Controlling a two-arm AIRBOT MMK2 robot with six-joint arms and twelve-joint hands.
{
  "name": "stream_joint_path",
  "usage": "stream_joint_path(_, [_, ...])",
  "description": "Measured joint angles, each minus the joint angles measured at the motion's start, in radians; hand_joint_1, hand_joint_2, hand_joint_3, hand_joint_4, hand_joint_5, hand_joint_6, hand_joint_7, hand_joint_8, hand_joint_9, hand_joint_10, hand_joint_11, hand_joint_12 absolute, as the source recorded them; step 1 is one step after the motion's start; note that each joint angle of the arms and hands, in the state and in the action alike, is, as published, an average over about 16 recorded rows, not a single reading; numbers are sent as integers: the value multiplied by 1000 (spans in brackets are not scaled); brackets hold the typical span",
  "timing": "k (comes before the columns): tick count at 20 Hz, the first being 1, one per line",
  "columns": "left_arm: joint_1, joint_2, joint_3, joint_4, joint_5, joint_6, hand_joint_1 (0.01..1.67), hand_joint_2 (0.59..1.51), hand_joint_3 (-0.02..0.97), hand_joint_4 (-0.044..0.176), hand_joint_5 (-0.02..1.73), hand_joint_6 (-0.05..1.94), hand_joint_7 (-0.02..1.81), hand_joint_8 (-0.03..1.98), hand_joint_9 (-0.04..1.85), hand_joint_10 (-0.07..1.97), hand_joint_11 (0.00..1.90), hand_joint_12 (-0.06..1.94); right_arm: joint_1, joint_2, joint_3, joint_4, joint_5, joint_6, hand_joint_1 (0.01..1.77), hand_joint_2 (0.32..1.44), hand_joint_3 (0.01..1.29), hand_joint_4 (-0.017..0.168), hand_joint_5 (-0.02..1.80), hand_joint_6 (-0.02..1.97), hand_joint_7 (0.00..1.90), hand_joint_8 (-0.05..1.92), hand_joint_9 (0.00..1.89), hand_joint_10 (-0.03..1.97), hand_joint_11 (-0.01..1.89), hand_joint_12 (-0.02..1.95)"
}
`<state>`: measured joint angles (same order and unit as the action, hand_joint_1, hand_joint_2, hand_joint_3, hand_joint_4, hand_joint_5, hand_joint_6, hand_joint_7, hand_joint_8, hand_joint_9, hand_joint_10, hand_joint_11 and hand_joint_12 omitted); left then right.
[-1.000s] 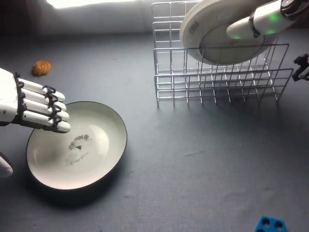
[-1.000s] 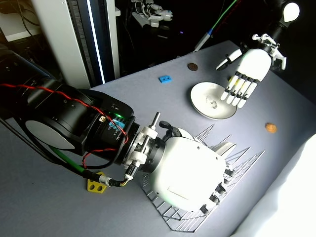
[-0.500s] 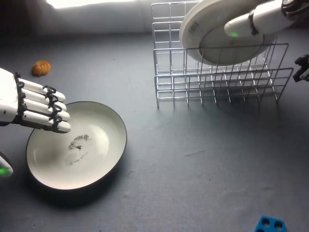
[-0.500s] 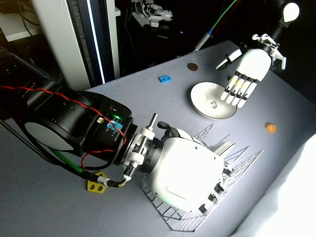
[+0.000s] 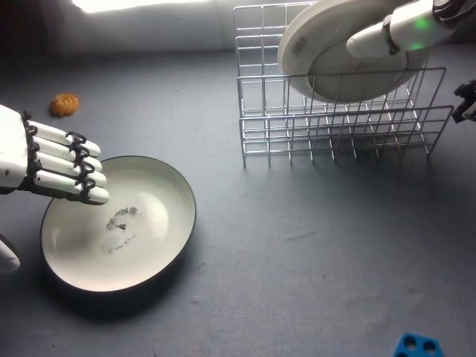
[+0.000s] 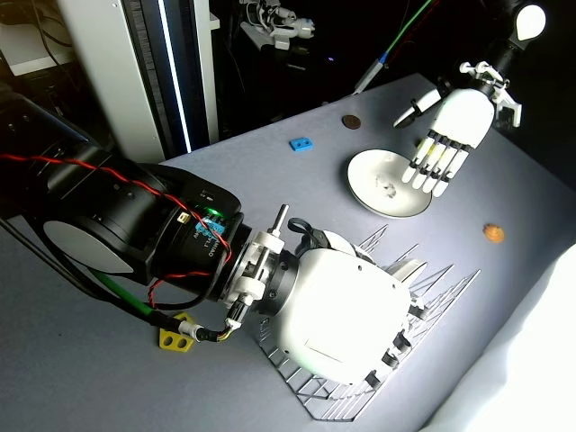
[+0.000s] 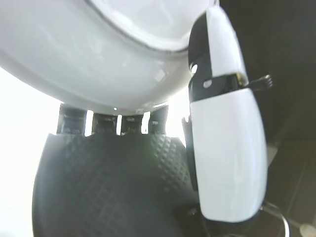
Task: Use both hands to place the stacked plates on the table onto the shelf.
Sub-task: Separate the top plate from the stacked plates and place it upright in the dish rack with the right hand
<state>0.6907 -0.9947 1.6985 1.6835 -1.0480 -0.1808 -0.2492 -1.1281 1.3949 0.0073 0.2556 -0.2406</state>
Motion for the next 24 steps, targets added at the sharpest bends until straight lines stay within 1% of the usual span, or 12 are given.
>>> stream_joint_path(1, [0, 0, 0, 0, 0, 0, 15, 1117, 18, 7, 18, 8, 52, 12, 55, 10, 16, 4, 4, 0, 0, -4, -4, -1, 1143, 1068, 14, -6, 861, 1042, 971, 945, 1114, 312, 732, 1169])
stream_joint_path(3, [0, 0, 0, 0, 0, 0, 15, 1117, 18, 7, 19, 8, 50, 12, 51, 9, 16, 4, 14, 0, 0, -12, -15, -2, 1150, 1065, 14, -6, 867, 1055, 964, 992, 1117, 346, 742, 1165])
stream_joint_path(7, [0, 0, 0, 0, 0, 0, 15, 1117, 19, 6, 18, 8, 45, 12, 42, 9, 15, 4, 36, 2, 0, -26, -35, -4, 1158, 1060, 15, -6, 873, 1055, 967, 981, 1102, 374, 744, 1154])
stream_joint_path(11, [0, 0, 0, 0, 0, 0, 15, 1117, 18, 7, 17, 8, 41, 12, 35, 10, 15, 4, 55, 6, 0, -38, -53, -6, 1159, 1059, 15, -6, 868, 1081, 964, 991, 1120, 289, 738, 1158])
stream_joint_path(13, [0, 0, 0, 0, 0, 0, 15, 1117, 18, 7, 18, 9, 39, 12, 31, 10, 15, 4, 62, 8, 0, -42, -61, -6, 1162, 1059, 15, -6, 865, 1093, 961, 987, 1112, 325, 738, 1171])
stream_joint_path(18, [1, 0, 0, 0, 0, 0, 15, 1117, 18, 7, 18, 9, 39, 12, 30, 10, 15, 3, 67, 13, 0, -47, -74, -7, 1184, 1059, 14, -5, 856, 1109, 959, 949, 1059, 604, 745, 1213])
stream_joint_path(24, [3, 0, 0, 0, 0, 0, 15, 1118, 18, 7, 18, 9, 38, 12, 33, 10, 15, 3, 53, 16, 0, -47, -73, -7, 1215, 1058, 14, -5, 848, 1113, 958, 922, 995, 942, 769, 1250])
